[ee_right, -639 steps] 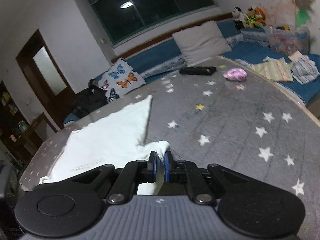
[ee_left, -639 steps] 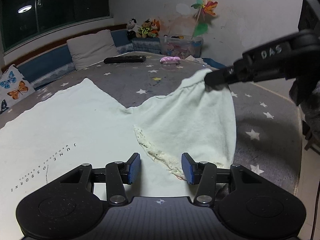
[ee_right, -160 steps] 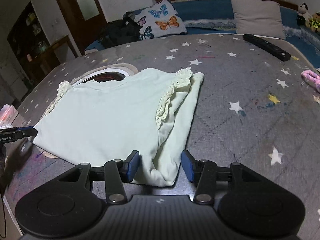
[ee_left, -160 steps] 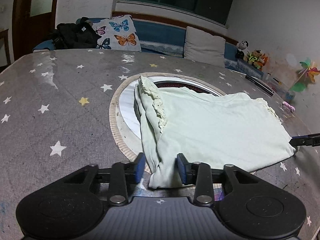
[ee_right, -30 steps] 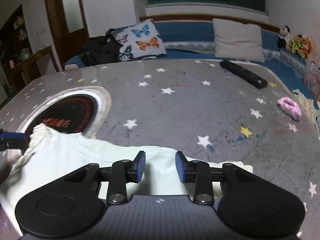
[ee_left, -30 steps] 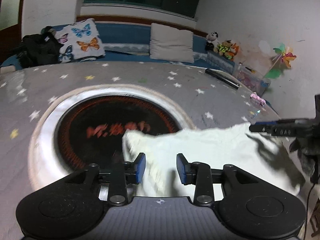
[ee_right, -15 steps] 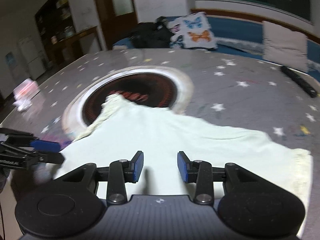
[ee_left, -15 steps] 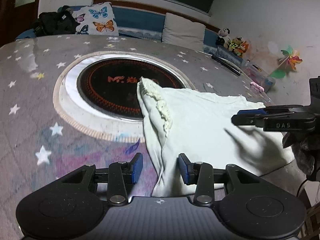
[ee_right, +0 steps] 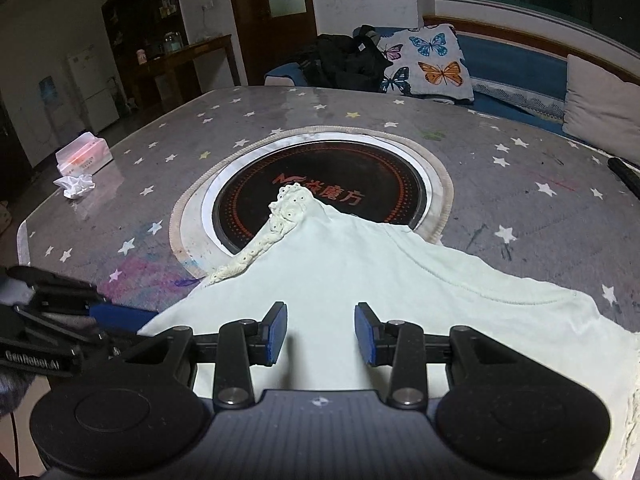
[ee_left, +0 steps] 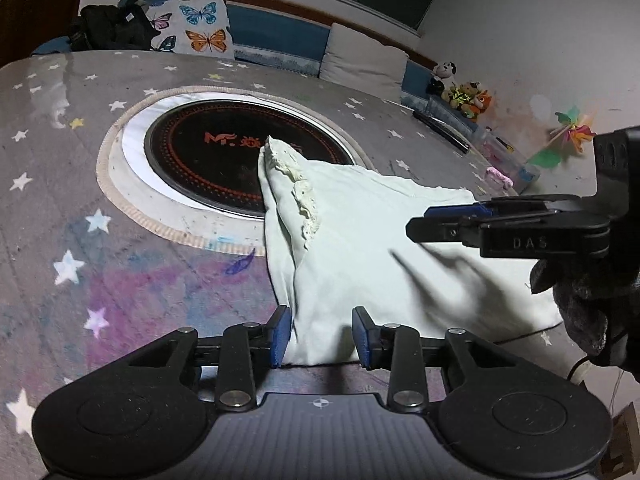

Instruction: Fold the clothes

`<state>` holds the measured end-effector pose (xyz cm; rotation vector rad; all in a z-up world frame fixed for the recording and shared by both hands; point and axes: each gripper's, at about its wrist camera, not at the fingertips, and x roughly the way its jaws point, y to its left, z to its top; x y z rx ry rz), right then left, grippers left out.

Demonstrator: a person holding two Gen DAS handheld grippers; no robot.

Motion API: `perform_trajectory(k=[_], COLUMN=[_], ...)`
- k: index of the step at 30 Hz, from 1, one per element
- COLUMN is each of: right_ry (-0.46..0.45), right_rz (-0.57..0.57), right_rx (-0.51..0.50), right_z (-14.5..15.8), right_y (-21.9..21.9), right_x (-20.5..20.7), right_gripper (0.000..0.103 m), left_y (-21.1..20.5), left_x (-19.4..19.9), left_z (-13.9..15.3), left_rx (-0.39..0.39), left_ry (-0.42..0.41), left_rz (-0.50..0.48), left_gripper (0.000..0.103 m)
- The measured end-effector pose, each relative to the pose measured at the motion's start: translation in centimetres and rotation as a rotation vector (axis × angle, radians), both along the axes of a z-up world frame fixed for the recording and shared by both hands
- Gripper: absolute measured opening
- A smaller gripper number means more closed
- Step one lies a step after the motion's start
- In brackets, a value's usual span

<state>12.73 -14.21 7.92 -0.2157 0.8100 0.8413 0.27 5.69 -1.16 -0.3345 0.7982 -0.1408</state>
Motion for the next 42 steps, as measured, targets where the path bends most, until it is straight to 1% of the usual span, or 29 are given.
perform_trajectory(k=[1,2,5,6,7,10,11,13,20,26,30,32,34,36,37,38,40,42], right_ry=[0.007,0.013,0.031,0.034,0.038,0.047,0.051,0.052,0.075,0.089,0.062,0.043,0.021,-0.004,-0.020,-0.025,-0.015,-0.006], right_rz=[-0.002,-0.003,0.001,0.005,0.014,0.045,0.062,0.091,0.183,0.219,0.224,0.224,0.231,0.228,0.222,0.216,0.201,0.182], right_rx=[0.002,0.004,0.013,0.015,0.016,0.014,0.008,-0.010,-0.128,-0.237,-0.307,-0.332,-0.352,-0.368,-0.374,-0.372,-0.351,-0.317], right_z=[0.1,0.2,0.6,0.9,1.2,2.0,2.3,2.7,2.5,1.1,0.3,0.0,-0.1,-0.1,0.0,0.0,0.4,0.9], right_y=[0.1,0.2,0.8,1.0,1.4,2.6,3.2,4.5,9.3,11.9,13.2,13.5,13.6,13.7,13.6,13.4,12.9,12.0], right_x=[0.1,0.2,0.5,0.7,0.8,1.1,1.2,1.3,2.1,3.0,3.0,2.9,2.6,2.4,2.3,2.3,2.6,2.8], right_gripper=[0.037,0.037,0.038,0.040,0.044,0.044,0.049,0.053,0.056,0.057,0.056,0.052,0.051,0.039,0.031,0.025,0.017,0.014], left_y=[0.0,0.1,0.0,-0.2,-0.4,-1.1,-1.3,-1.7,-2.8,-3.4,-3.7,-3.9,-3.9,-4.2,-4.3,-4.4,-4.6,-4.9], left_x=[0.0,0.1,-0.1,-0.2,-0.2,-0.2,-0.2,0.0,0.5,0.9,1.0,1.1,1.1,1.1,1.2,1.2,1.2,1.2], left_z=[0.0,0.1,1.0,1.3,1.7,2.7,2.9,3.2,3.8,3.9,3.9,3.9,3.8,3.9,3.9,4.0,4.2,4.5], left_rx=[-0.006,-0.017,-0.039,-0.039,-0.036,-0.031,-0.033,-0.045,-0.065,-0.081,-0.084,-0.083,-0.085,-0.084,-0.082,-0.080,-0.082,-0.084], left_ry=[0.001,0.001,-0.029,-0.045,-0.061,-0.108,-0.120,-0.137,-0.183,-0.198,-0.201,-0.202,-0.204,-0.206,-0.208,-0.210,-0.215,-0.225], left_rz=[0.003,0.007,0.008,0.004,-0.001,-0.019,-0.023,-0.030,-0.056,-0.071,-0.080,-0.085,-0.089,-0.098,-0.103,-0.109,-0.122,-0.140], left_gripper=[0.019,0.013,0.010,0.010,0.010,0.009,0.009,0.008,0.008,0.008,0.008,0.008,0.008,0.008,0.008,0.008,0.008,0.008])
